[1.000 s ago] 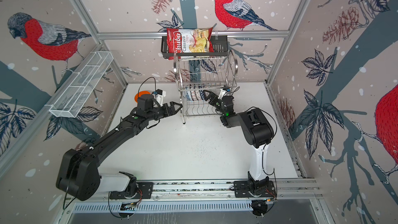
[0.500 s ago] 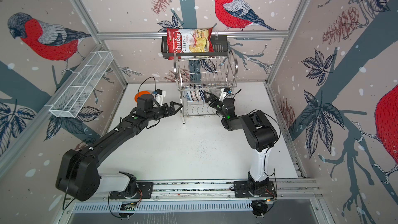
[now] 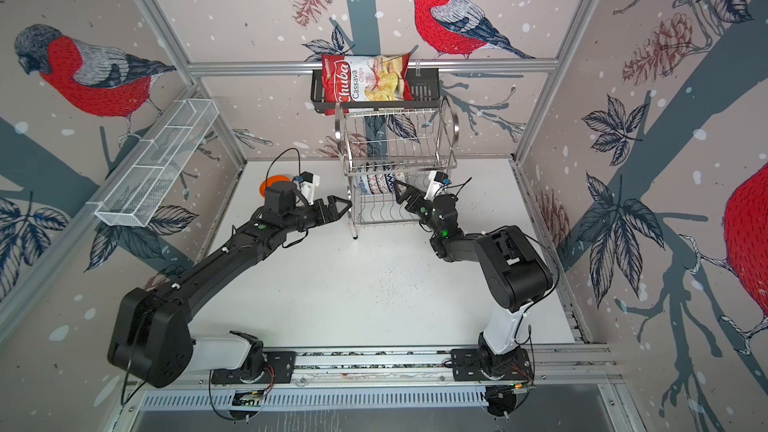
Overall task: Load the bowls into the dish rack
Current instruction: 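Withdraw the right gripper from the rack while the left gripper draws back, then reach the left gripper to the orange bowl and pinch its rim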
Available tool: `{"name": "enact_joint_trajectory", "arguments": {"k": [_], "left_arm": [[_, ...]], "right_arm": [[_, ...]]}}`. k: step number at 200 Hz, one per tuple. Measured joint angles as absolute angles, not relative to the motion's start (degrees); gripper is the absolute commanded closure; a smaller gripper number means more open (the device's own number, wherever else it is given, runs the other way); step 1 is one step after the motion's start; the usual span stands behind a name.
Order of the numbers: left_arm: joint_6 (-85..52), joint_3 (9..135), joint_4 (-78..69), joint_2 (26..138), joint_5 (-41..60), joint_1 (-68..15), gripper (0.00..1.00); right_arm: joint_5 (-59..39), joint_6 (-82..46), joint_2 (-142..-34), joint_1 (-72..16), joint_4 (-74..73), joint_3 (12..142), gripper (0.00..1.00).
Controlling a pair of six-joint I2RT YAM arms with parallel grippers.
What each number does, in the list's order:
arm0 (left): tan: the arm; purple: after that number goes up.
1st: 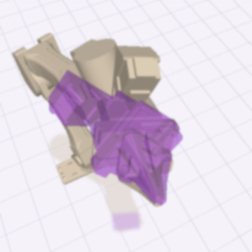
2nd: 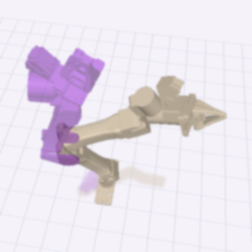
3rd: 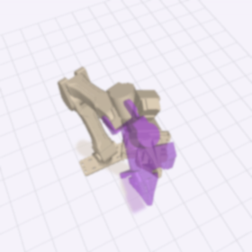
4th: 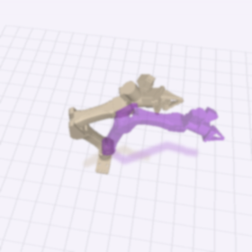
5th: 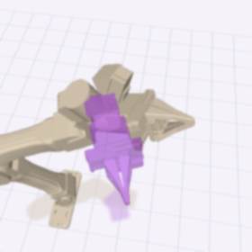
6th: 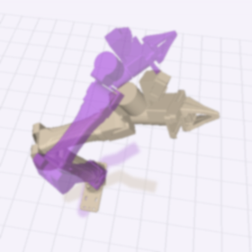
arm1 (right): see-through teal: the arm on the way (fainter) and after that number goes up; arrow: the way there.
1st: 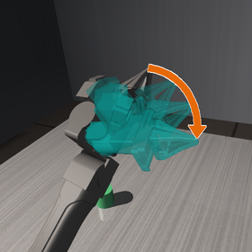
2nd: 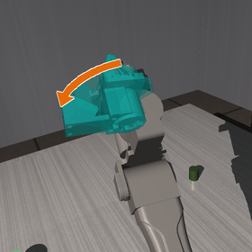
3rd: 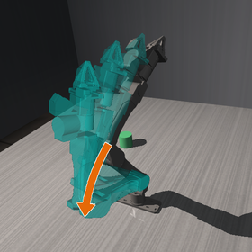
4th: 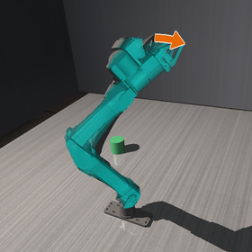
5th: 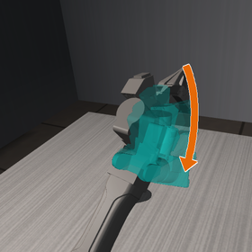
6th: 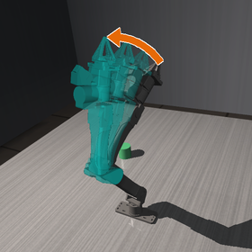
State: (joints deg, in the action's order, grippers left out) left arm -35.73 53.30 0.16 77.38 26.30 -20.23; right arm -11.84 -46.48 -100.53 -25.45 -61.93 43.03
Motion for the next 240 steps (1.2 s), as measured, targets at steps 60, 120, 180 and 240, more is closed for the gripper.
{"name": "enact_joint_trajectory", "arguments": {"k": [60,120,180,240], "left_arm": [[-35.5,53.5,0.5,78.3,25.5,-18.8,0.02],[-34.9,55.0,2.7,80.4,23.9,-13.3,0.02],[-34.1,61.8,11.5,87.6,15.5,-3.3,0.02],[-35.6,69.3,15.7,98.3,13.3,7.0,0.07]], "right_arm": [[-10.5,-43.2,-93.7,-25.5,-54.0,40.6,0.0],[-10.4,-39.4,-88.8,-25.0,-41.8,42.5,0.01],[-8.9,-35.7,-83.0,-27.2,-33.1,42.4,0.01],[-8.3,-33.3,-82.2,-29.7,-31.9,39.8,0.01]]}}
